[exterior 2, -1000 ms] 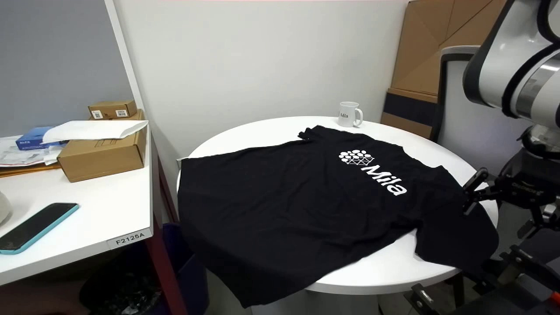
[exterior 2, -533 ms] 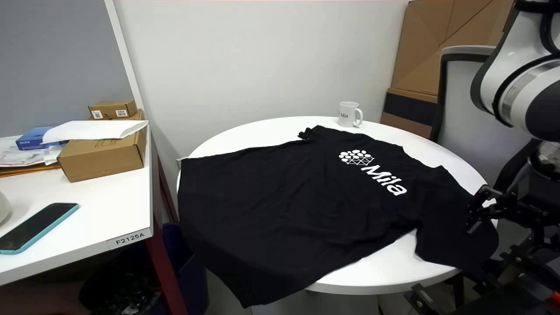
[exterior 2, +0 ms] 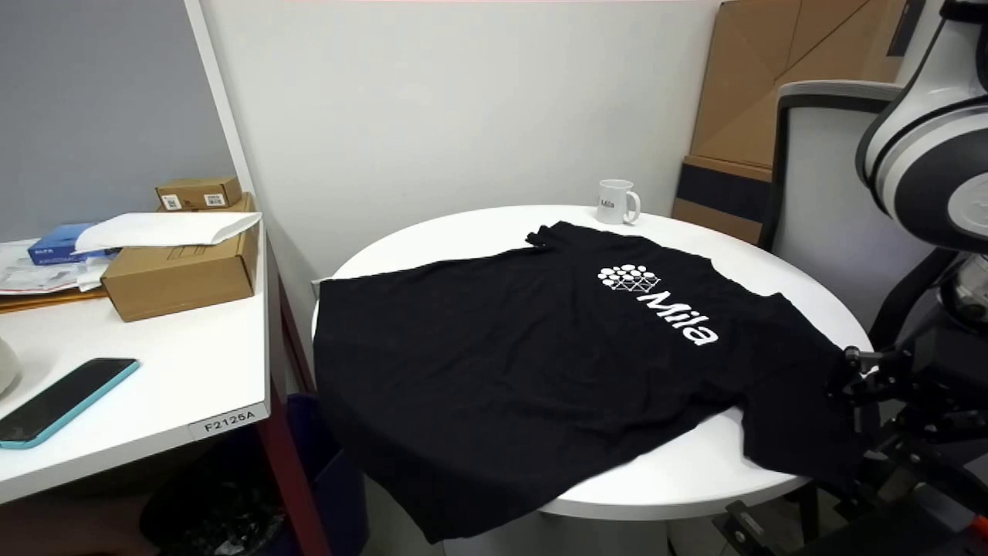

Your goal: Fold the shirt from right to left then top to bottom

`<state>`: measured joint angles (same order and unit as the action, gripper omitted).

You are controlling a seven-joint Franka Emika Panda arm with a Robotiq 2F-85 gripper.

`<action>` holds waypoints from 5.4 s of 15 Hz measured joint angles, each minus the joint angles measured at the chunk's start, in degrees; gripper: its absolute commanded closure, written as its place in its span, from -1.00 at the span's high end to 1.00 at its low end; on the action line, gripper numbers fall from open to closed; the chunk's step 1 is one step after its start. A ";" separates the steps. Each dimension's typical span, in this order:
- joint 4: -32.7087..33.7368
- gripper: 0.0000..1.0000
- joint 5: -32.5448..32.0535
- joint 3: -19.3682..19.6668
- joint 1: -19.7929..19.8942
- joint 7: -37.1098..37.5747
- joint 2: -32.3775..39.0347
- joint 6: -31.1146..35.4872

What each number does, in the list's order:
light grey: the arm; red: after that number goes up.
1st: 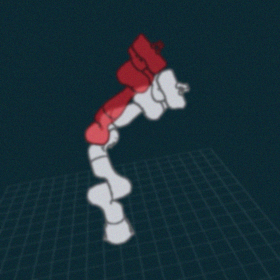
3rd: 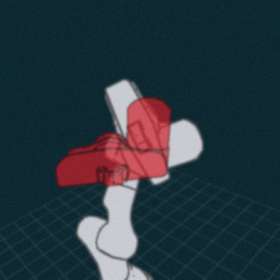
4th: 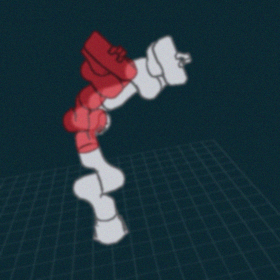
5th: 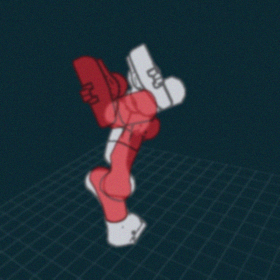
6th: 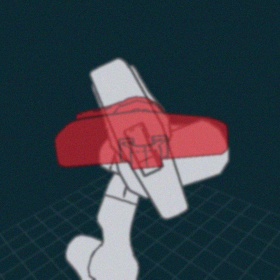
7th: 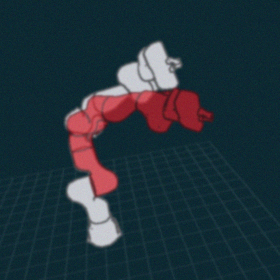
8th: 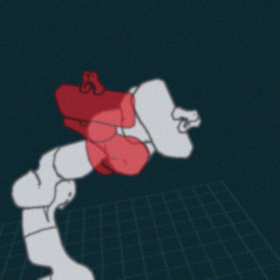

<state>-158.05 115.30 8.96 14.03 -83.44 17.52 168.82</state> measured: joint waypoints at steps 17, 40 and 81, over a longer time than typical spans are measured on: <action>0.72 -0.98 26.15 -5.58 -0.80 -28.11 -13.42 6.02; 5.11 -0.98 -7.40 22.41 -30.84 2.59 -36.40 14.63; 86.00 -0.98 -105.57 1.50 -5.21 96.96 17.87 -44.97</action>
<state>-72.05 9.73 10.46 8.82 13.52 35.39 123.85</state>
